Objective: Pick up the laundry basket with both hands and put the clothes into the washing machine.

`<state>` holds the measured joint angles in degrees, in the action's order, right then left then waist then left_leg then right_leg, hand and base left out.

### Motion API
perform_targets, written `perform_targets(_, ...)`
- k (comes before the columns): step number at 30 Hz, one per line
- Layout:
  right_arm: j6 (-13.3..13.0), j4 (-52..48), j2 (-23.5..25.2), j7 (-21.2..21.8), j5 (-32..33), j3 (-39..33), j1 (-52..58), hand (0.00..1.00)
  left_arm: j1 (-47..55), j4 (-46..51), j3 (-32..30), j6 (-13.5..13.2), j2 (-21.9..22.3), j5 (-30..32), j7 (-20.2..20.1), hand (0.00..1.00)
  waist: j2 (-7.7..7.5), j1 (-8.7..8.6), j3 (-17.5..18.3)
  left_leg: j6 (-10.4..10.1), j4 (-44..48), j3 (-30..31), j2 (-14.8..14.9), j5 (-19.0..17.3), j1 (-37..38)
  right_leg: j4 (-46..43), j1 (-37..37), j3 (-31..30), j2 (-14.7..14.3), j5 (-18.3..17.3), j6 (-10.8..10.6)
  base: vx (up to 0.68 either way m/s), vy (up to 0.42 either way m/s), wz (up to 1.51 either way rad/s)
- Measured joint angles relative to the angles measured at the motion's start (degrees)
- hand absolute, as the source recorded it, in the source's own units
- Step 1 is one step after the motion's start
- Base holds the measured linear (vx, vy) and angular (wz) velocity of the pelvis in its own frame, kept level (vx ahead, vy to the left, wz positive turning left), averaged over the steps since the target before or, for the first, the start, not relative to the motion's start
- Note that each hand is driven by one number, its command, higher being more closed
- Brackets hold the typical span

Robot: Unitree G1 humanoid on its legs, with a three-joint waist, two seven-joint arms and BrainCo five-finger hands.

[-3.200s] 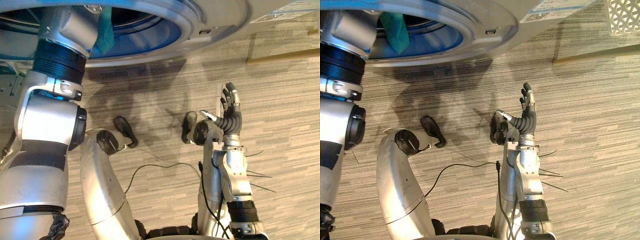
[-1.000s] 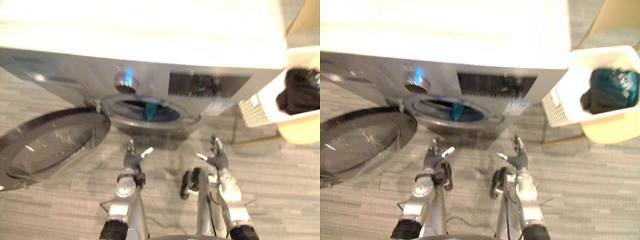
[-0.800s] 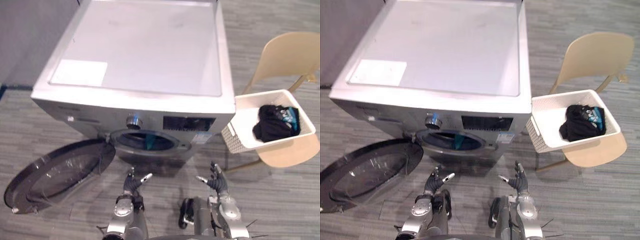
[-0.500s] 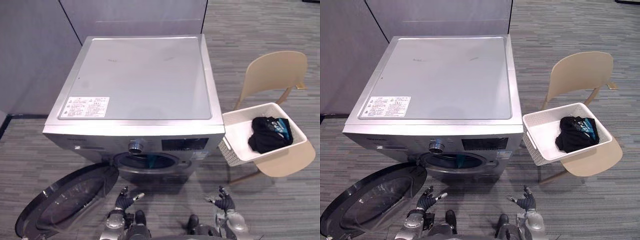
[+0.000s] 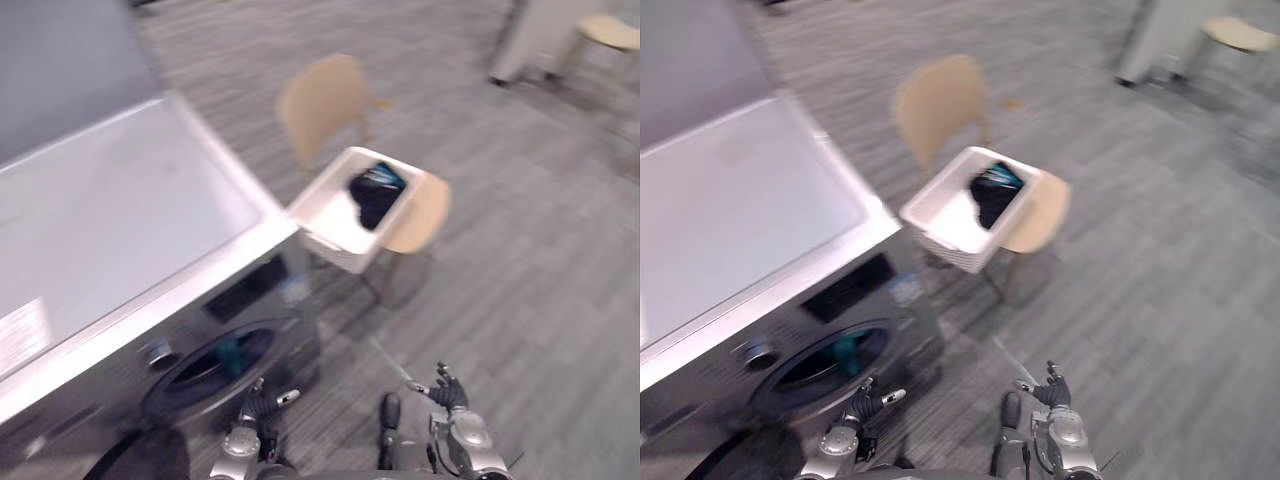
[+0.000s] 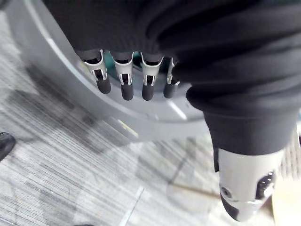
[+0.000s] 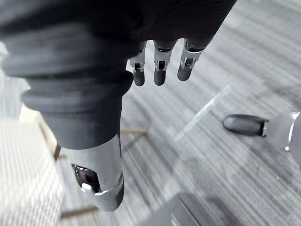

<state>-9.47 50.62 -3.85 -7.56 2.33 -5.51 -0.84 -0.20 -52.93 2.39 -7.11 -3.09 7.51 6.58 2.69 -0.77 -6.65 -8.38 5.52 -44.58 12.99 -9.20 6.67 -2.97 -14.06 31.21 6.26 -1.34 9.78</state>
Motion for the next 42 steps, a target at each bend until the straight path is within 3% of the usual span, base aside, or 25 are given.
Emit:
perform_targets(2,0.0,0.0,-0.3,0.0,0.1,0.8,-0.1,0.00,-1.1,0.0,-0.3,0.0,-0.7,-0.1,0.1,0.00,-0.03,-0.07,0.1,-0.7,0.5,-6.4,0.0,-0.3,2.8,-5.8,-1.8,13.2,3.4,-0.6,0.6,0.14,-0.108,-2.49)
perform_targets(3,0.0,0.0,-0.4,0.0,0.1,0.9,0.0,0.00,-1.2,0.0,-0.5,0.0,-0.7,-0.1,0.1,0.00,0.02,-0.16,0.1,-1.2,0.7,-7.3,-0.1,-0.6,3.6,-7.6,-2.0,15.6,4.1,-0.5,0.5,0.20,-0.190,-2.65)
perform_targets(5,0.1,0.2,-0.5,0.1,-0.2,1.1,0.6,0.00,-1.0,0.0,-0.5,0.0,-0.9,-0.2,0.1,0.00,0.17,-0.06,0.0,-3.4,2.4,-9.6,0.1,-2.0,6.6,-12.8,-3.8,15.3,4.4,1.2,-2.3,0.28,-0.208,-2.26)
perform_targets(6,0.2,0.2,-0.5,0.1,-0.2,1.5,0.8,0.00,-1.3,-0.3,-0.6,0.1,-0.9,-0.2,0.1,0.00,0.71,-0.57,-0.4,-5.6,10.0,-10.2,3.5,-3.5,7.4,-16.7,-5.9,10.5,2.4,-1.5,-3.0,0.38,-0.214,-1.91)
perform_targets(7,0.4,0.2,-0.5,0.1,-0.2,1.7,1.0,0.00,-1.5,-0.8,-0.5,0.2,-0.9,-0.3,0.1,0.00,0.75,-0.95,-0.4,-5.3,15.4,-9.6,5.8,-3.6,6.9,-17.1,-6.0,9.1,1.5,-2.3,-3.0,0.47,-0.221,-1.76)
perform_targets(8,0.7,0.2,-0.5,0.1,-0.1,2.2,1.3,0.00,-1.8,-1.2,-0.6,0.2,-0.9,-0.4,0.1,0.00,1.06,-1.33,-0.6,-1.8,26.0,-7.2,10.4,-2.4,5.2,-16.6,-5.2,6.9,-0.6,-3.2,-2.4,0.37,-0.124,-1.55)
perform_targets(9,0.9,0.4,-0.5,0.0,-0.1,2.4,1.0,0.00,-1.8,-1.7,-0.6,0.1,-0.2,-0.4,0.0,0.00,2.11,-1.20,-1.6,5.7,42.7,2.2,15.1,-0.8,-0.3,-14.2,-2.3,3.2,-4.1,-3.7,-2.3,0.35,-0.096,-1.49)
perform_targets(11,0.9,1.6,-1.4,0.0,0.1,2.7,0.1,0.00,-1.9,-1.6,-0.2,0.0,1.3,-0.6,0.0,0.00,2.07,-1.26,-2.8,2.8,51.0,14.8,12.0,-4.1,-8.8,-13.0,0.5,0.1,-4.7,-4.1,-2.9,0.32,-0.017,-1.07)
perform_targets(13,0.9,2.4,-1.1,0.0,1.1,2.8,1.0,0.00,-0.8,-1.2,0.3,-0.3,2.1,-0.8,0.0,0.00,1.19,-0.51,-3.7,3.6,50.3,21.3,8.1,-5.7,-16.5,-9.5,6.4,-2.2,-4.7,-4.5,-4.5,0.33,0.018,-0.63)
perform_targets(16,0.9,2.4,-0.8,0.1,1.6,2.6,1.3,0.00,0.6,0.3,0.4,-0.5,2.2,-1.2,0.0,0.00,0.59,1.70,-4.4,3.5,33.2,26.1,2.5,-5.3,-24.6,-4.6,11.8,-3.6,-4.1,-4.5,-8.0,0.32,0.070,-0.31)
perform_targets(17,0.8,2.3,-1.1,0.0,1.6,2.6,0.9,0.00,1.6,1.0,0.4,-0.6,2.3,-1.3,0.1,0.00,0.84,2.13,-4.4,1.2,20.2,27.5,-0.6,-3.2,-25.6,-2.2,13.5,-3.2,-3.9,-3.9,-9.8,0.34,0.121,-0.21)
perform_targets(19,0.8,2.3,-1.0,0.0,1.6,2.8,0.4,0.00,2.2,1.8,0.3,-0.7,1.9,-1.6,0.1,0.00,-0.06,3.81,-3.9,7.5,13.1,29.3,-4.4,5.5,-24.2,0.8,15.8,-4.2,-3.0,-3.4,-12.4,0.45,0.188,-0.20)
perform_targets(21,0.6,1.9,0.1,0.0,1.5,3.6,-0.9,0.00,1.8,1.8,-0.4,-0.7,1.0,-1.7,0.1,0.00,-1.43,4.08,-3.6,10.0,13.5,29.7,-6.6,4.2,-24.4,0.9,16.7,-4.4,-1.0,-3.4,-14.1,0.53,0.229,0.17)
perform_targets(24,0.8,3.3,0.7,0.1,1.4,4.3,-2.3,0.00,1.3,1.2,-0.6,-0.7,1.2,-1.7,0.2,0.00,-2.24,4.81,-4.1,12.2,17.2,30.1,-7.7,-1.4,-21.8,-14.4,14.8,-5.6,3.7,-5.6,-17.5,0.51,0.295,0.36)
perform_targets(26,0.8,3.3,0.6,0.3,1.4,4.4,-2.7,0.00,2.1,1.1,0.0,-0.5,1.2,-1.7,0.4,0.00,-2.46,4.42,-4.4,13.7,13.5,33.1,-10.7,-4.1,-13.3,-41.6,7.9,-8.0,10.6,-1.5,-17.4,0.47,0.267,0.73)
perform_targets(29,0.8,4.1,0.6,0.3,1.4,4.8,-2.8,0.00,1.0,1.9,2.2,0.0,0.2,-1.4,1.2,0.00,-2.33,3.11,-4.6,14.7,10.8,43.4,-12.6,-5.1,-7.5,-49.7,3.3,-9.1,8.1,-10.8,-14.2,0.51,0.050,1.65)
perform_targets(31,0.7,4.1,0.3,0.3,1.5,4.9,-3.2,0.00,-0.3,1.8,2.5,0.2,0.2,-1.2,1.2,0.00,-1.62,3.12,-5.0,14.6,10.5,49.1,-12.8,-5.1,-6.0,-42.6,1.0,-10.8,4.1,-13.3,-12.5,0.51,-0.122,1.81)
perform_targets(32,0.6,3.6,-0.2,0.3,1.6,5.5,-3.7,0.00,-1.6,1.9,2.5,0.3,0.6,-1.2,1.4,0.00,-0.88,3.13,-5.2,14.6,10.9,56.8,-12.8,-5.1,-5.9,-34.1,-2.9,-18.9,-1.1,-13.6,-12.1,0.44,-0.207,2.18)
perform_targets(34,0.2,1.7,-1.3,0.2,1.7,5.6,-3.4,0.00,-3.6,1.7,4.3,0.3,1.2,-1.2,1.4,0.00,-0.87,2.01,-5.2,12.6,13.5,64.3,-13.4,-5.5,-7.6,-23.9,-5.4,-30.1,-4.8,-11.0,-15.0,0.40,-0.252,2.42)
perform_targets(35,-0.1,1.4,-1.5,0.1,1.7,5.6,-3.0,0.00,-4.5,1.6,5.2,0.2,1.5,-1.2,1.2,0.00,-0.82,1.41,-5.2,9.6,15.5,67.6,-14.4,-6.5,-8.4,-16.6,-4.9,-35.4,-4.7,-7.6,-17.3,0.50,-0.376,3.00)
perform_targets(36,-0.3,1.8,-2.7,-0.1,2.3,5.5,-2.0,0.00,-5.7,1.3,6.0,0.0,2.6,-1.2,1.3,0.00,-0.60,2.00,-6.0,3.5,19.5,72.4,-15.3,-11.0,-8.7,-10.4,-2.4,-35.7,-2.3,2.3,-16.2,0.46,-0.375,2.69)
perform_targets(37,-0.1,2.2,-3.7,0.0,2.4,5.4,-3.0,0.00,-5.5,1.4,5.6,0.1,3.7,-1.1,1.7,0.00,2.55,2.82,-5.1,2.8,21.5,74.3,-13.8,-11.1,-10.4,-10.6,-1.9,-33.2,-3.4,2.9,-15.9,0.41,-0.337,2.31)
perform_targets(39,-0.6,1.8,-3.8,-0.1,2.8,5.1,-4.7,0.00,-5.3,1.6,5.6,-0.2,4.3,-1.2,1.9,0.00,3.02,4.37,-4.8,-1.3,19.4,76.0,-12.6,-7.7,-12.4,-9.2,1.0,-25.8,-2.5,1.2,-14.2,0.32,-0.352,1.59)
perform_targets(41,-1.0,1.8,-3.8,-0.1,2.9,4.2,-5.1,0.00,-5.5,1.8,6.2,-0.3,4.3,-1.2,2.1,0.00,3.06,4.46,-4.7,-1.7,16.1,73.9,-12.1,-4.9,-14.4,-7.9,4.1,-19.9,-1.5,0.8,-13.5,0.16,-0.217,1.95)
perform_targets(42,-1.1,1.8,-3.8,-0.3,3.1,3.3,-4.7,0.00,-5.4,2.4,6.8,-0.7,4.1,-1.2,2.3,0.00,3.12,4.68,-4.7,1.3,13.0,68.4,-11.7,-0.6,-16.2,-7.5,7.1,-15.4,-0.9,0.1,-12.7,0.13,-0.123,2.35)
